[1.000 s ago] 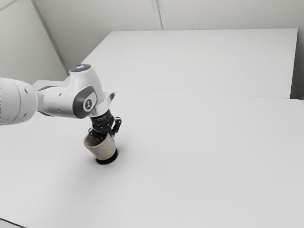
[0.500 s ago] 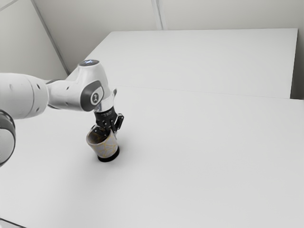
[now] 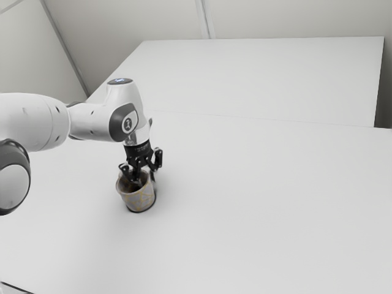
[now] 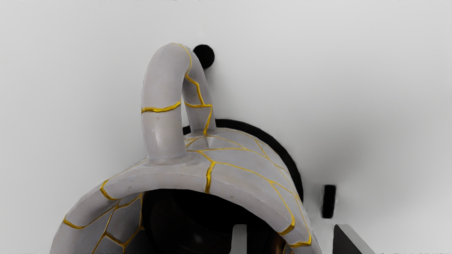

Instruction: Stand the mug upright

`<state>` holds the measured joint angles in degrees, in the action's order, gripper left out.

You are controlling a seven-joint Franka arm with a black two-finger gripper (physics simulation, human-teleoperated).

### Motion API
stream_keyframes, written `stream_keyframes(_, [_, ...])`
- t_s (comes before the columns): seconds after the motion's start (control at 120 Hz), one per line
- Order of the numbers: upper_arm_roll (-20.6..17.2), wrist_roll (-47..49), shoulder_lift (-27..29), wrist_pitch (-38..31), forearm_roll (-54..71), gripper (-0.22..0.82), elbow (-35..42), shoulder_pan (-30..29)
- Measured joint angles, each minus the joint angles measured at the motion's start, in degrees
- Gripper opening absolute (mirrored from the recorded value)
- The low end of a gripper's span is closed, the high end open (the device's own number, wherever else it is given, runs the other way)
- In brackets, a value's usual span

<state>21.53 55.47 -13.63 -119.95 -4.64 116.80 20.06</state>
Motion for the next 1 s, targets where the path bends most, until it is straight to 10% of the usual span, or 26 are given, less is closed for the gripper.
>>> stream_keyframes(0.333, [0.0,-0.4,3.2,4.5,0.8,0.52,-3.3,0.1])
stream_keyframes(1.0, [1.5,-33.4,13.0,19.8,7.9,0.60,-23.0,0.1])
